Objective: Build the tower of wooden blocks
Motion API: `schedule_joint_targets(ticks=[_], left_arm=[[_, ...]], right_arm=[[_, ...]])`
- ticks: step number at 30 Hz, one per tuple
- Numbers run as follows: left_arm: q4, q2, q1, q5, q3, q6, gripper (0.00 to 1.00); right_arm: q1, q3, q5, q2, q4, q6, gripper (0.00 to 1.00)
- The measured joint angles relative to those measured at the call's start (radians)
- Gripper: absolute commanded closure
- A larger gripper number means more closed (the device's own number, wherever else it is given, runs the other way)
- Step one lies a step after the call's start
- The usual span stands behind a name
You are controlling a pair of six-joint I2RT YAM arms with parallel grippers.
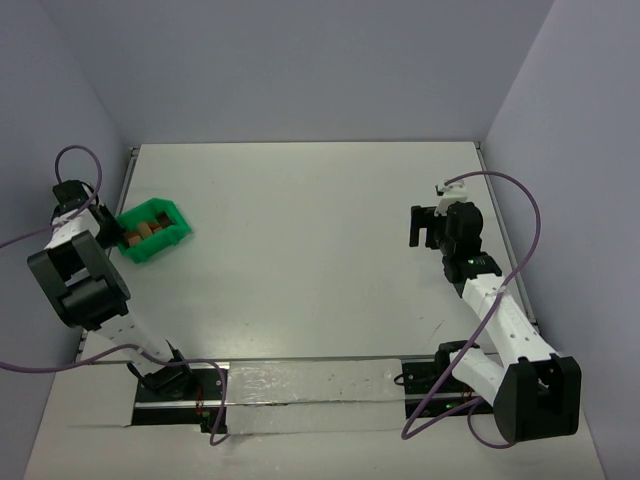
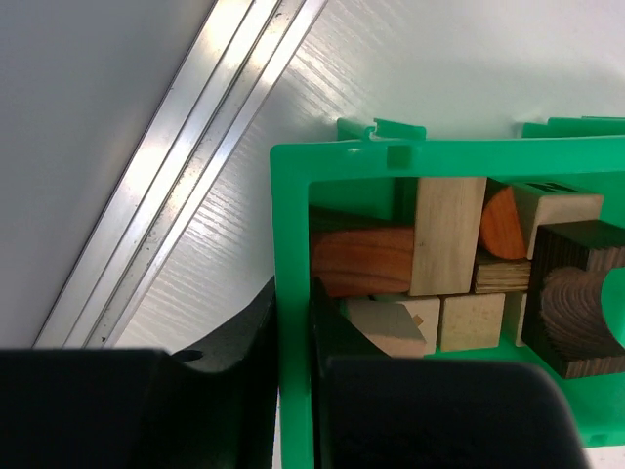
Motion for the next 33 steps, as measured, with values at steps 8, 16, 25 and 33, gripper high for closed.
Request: schedule_joint_targets(ticks=[8, 16, 25, 33], left_arm=[[-0.026, -0.022, -0.006, -0.001, 0.0, 0.036, 1.0], [-0.082, -0.208, -0.164, -0.078, 0.0, 0.194, 1.0], [-0.083, -0.291, -0.377, -0.146, -0.02, 0.26, 1.0], [-0.112, -0.29, -0.544, -0.235, -0.06, 0.282, 1.0]], right_arm=[[0.0, 0.0, -0.001, 0.0, 0.0, 0.0, 0.0], [0.0, 0.0, -0.002, -0.001, 0.001, 0.0, 0.0], [0.0, 0.0, -0.004, -0.002, 0.0, 0.0, 0.0], [0.0, 0.0, -0.006, -0.002, 0.0, -0.001, 0.0]])
